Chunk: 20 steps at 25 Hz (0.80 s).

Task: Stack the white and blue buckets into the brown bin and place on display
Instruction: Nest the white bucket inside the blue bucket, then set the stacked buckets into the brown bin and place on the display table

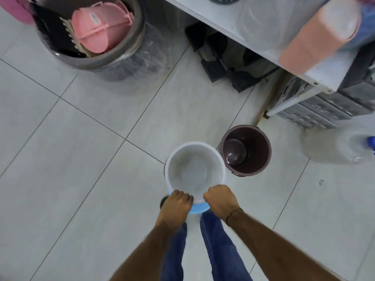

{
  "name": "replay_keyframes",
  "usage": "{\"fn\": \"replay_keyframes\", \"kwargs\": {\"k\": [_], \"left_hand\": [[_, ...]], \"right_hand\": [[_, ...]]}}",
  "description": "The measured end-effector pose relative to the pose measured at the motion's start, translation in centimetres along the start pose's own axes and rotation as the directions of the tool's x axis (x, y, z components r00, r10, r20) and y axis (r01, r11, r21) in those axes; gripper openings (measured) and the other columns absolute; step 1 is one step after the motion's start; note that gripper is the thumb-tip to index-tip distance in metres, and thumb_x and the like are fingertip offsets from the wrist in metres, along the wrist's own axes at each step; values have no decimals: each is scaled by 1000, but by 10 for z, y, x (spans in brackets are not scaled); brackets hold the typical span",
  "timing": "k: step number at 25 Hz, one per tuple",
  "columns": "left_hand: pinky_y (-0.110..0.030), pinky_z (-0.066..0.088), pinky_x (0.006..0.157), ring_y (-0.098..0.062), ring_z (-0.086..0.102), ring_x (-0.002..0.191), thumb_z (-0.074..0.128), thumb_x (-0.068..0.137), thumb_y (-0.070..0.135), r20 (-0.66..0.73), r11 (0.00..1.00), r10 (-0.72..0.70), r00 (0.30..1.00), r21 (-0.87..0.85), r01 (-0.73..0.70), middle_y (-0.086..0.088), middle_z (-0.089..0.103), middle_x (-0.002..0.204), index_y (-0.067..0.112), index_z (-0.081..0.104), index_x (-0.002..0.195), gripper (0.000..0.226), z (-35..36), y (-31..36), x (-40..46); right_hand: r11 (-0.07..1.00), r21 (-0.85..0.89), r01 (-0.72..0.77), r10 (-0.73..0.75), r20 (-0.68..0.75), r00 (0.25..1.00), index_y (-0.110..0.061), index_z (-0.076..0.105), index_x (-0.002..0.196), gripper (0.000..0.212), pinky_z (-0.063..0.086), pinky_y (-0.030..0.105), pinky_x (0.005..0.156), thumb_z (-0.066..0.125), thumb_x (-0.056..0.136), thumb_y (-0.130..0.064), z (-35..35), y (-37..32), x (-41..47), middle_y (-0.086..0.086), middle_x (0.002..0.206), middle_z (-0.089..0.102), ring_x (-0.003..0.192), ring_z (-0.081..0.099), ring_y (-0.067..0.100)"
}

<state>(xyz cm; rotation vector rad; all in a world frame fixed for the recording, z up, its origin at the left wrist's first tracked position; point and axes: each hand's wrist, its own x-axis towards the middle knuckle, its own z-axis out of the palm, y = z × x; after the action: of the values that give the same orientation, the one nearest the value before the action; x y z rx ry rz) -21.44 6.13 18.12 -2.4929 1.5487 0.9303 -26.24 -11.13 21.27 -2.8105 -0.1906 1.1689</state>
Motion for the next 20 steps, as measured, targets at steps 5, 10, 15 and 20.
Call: {"fn": "replay_keyframes", "kwargs": {"k": [5, 10, 15, 20], "left_hand": [[-31, 57, 66, -19, 66, 64, 87, 52, 15, 90, 999, 33, 995, 27, -36, 1, 71, 69, 19, 72, 76, 29, 127, 3, 21], [-35, 52, 77, -24, 65, 78, 70, 71, 7, 78, 1000, -11, 997, 4, 10, -4, 71, 79, 15, 69, 82, 14, 229, -9, 58], [-40, 46, 99, -26, 58, 107, 75, 79, 25, -208, 951, -221, 953, -263, 163, -8, 67, 113, 11, 66, 109, 34, 270, -10, 59], [-41, 47, 95, -29, 53, 111, 79, 74, 40, 404, -110, -830, 385, -795, 597, -10, 54, 122, 3, 46, 126, 72, 252, -27, 58]], "right_hand": [[1000, -3, -29, 29, 115, 993, -12, 70, 74, 9, 57, 37, 62, 73, 77, -4, 121, -17, 53, 10, 73, 72, 67, 69, 31], [991, 40, -128, 122, 132, 984, -15, 70, 76, 12, 56, 33, 59, 80, 71, -11, 226, -31, 111, 6, 73, 71, 66, 69, 27], [961, 223, -163, 187, -90, 978, -14, 67, 98, 20, 54, 40, 80, 69, 83, -28, 263, -30, 120, 6, 94, 73, 87, 65, 28], [646, 637, -420, 694, -261, 671, -13, 59, 119, 56, 50, 45, 79, 73, 76, -46, 260, -6, 115, 8, 106, 66, 97, 58, 30]]}}
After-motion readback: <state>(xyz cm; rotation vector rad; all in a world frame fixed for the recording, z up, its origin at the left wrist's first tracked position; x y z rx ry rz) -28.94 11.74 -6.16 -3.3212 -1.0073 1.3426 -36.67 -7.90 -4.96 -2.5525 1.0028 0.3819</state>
